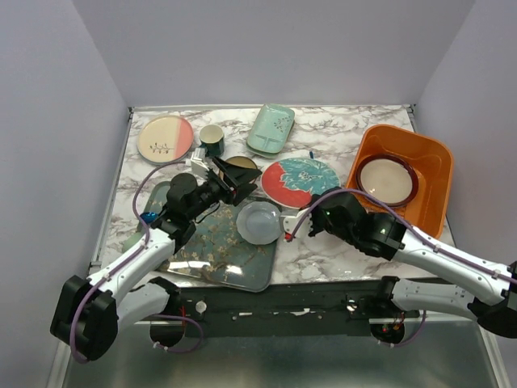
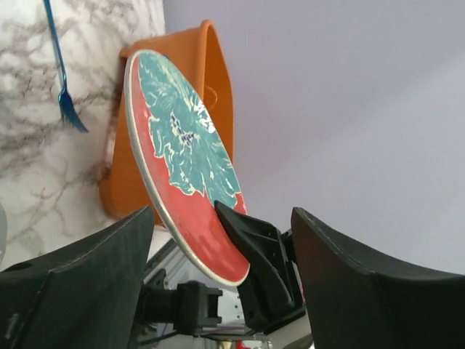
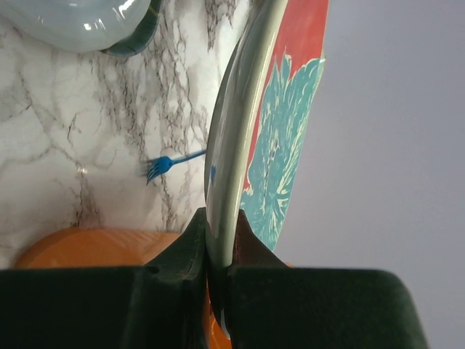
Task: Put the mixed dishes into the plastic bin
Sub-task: Pick up the plate at the center of the board.
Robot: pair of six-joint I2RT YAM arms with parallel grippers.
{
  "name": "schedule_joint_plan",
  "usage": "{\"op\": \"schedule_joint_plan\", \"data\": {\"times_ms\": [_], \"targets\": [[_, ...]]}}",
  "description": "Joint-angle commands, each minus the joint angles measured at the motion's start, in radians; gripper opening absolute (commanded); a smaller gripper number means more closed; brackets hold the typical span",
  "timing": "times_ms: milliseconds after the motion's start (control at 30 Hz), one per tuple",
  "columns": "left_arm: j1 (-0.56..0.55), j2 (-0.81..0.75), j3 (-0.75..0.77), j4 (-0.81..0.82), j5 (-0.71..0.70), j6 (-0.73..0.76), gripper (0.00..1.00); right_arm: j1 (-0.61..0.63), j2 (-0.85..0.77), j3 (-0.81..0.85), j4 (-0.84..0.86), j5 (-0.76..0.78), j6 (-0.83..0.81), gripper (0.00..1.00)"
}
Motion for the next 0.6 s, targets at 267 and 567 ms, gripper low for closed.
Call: {"op": "schedule_joint_plan", "data": {"times_ms": [267,567], "targets": [[0.191,-0.236,0.147,-0.373,-0.037,0.457,0.99,-0.214,-0.207,0.113,-0.081,-0.014,0.034,0.00],[0.222,-0.302,0.357,-0.764,-0.150,0.925,0.99,-0.382,-0.325,0.028,-0.033,-0.012,0.018,0.01]]}}
